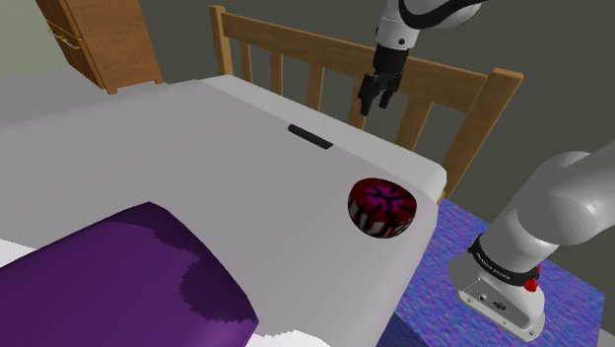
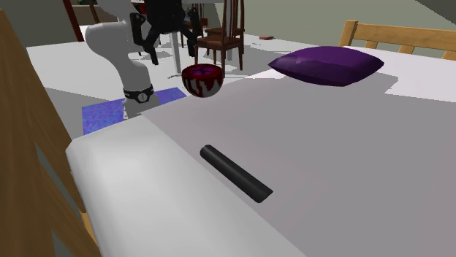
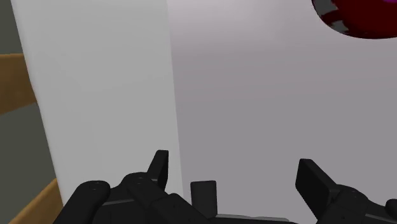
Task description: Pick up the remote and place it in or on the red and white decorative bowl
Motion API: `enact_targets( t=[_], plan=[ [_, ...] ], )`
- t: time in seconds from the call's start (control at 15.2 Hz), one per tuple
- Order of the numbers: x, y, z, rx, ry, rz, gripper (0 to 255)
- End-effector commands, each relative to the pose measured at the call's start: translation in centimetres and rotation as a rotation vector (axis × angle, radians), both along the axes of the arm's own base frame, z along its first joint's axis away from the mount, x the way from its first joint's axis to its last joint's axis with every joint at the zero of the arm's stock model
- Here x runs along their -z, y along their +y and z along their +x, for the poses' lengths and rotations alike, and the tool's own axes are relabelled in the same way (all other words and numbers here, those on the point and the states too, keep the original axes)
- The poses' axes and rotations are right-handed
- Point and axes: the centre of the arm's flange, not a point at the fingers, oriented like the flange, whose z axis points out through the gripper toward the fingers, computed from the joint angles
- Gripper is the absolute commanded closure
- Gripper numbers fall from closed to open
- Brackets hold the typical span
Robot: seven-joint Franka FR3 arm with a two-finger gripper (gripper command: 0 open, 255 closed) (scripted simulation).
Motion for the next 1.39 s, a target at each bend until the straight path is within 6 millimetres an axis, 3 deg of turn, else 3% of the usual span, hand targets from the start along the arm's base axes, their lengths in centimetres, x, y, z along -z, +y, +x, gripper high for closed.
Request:
enact_targets(
  t=[0.0, 1.12, 1.32],
  plan=[
    [1.4, -0.1, 2.0, -0.005, 0.003, 0.003, 0],
    [14.1, 0.8, 21.0, -0.040, 0.036, 0.029, 0],
    [15.2, 0.9, 21.1, -0.040, 0.037, 0.029, 0]
  ],
)
